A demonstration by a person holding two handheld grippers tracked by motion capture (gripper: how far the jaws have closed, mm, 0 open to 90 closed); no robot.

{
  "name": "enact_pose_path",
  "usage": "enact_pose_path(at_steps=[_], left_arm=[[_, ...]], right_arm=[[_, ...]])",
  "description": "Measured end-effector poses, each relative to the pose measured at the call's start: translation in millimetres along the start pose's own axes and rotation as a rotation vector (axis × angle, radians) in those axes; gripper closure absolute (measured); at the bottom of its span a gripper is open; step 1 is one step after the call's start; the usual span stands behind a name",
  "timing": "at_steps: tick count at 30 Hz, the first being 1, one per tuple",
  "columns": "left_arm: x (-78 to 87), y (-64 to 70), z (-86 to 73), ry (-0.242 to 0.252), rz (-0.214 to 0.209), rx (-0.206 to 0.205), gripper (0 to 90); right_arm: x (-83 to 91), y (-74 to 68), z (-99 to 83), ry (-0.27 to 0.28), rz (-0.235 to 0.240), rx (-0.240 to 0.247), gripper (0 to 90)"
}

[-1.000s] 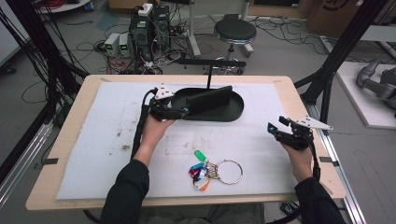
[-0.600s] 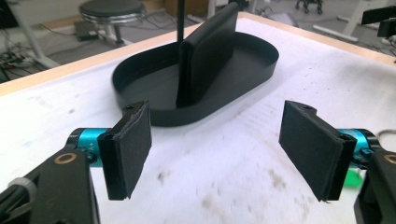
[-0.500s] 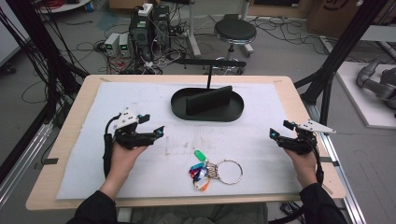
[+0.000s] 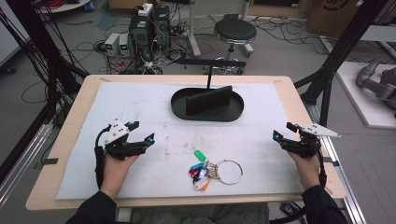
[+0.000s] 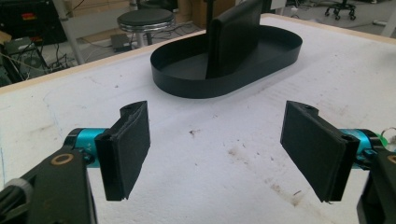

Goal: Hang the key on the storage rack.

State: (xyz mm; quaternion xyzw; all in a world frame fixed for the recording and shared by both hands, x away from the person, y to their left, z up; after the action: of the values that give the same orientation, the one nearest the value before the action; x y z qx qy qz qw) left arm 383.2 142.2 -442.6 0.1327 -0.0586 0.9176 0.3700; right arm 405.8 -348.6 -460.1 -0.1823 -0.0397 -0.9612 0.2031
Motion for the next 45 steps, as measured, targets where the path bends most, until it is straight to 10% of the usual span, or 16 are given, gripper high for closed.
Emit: enact_pose_path(at_steps=[8,20,36,45], left_arm=[[-0.5,9.5,2.0,0.050,-0.046,-0.099,31.6],[-0.4,12.1,2.0,0.009,-0.028,-0.052,30.6],[-1.8,13.2,-0.1,-0.002,-0.028,-0.044,30.6],[4.3,11.0,-3.2,-0.002,-0.017,-0.035,30.6]], right_arm=[[2.7,-8.4,1.7,0.006,0.063,-0.031,26.5],[18.4,-62.2,3.3,-0.034,0.168,0.017,48.6],[1.6,-132.8,-41.6,-0.288,0.269,0.126,71.8],[-7.9,-146.7,-56.8,-0.380,0.262,0.220,75.1]])
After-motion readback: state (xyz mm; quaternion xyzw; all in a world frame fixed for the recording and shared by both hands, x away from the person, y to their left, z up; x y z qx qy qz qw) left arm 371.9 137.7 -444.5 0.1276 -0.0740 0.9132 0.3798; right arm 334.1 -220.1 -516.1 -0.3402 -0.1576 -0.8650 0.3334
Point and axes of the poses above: each handheld gripper's, and its own axes: x roughly backward along the jaws, z roughly out of its top, y roughly to its right, the point moved 9 cm from there along -x, roughly forward along the jaws, and after that the axes turned 6 degrees about -z, right-handed, at the moved point
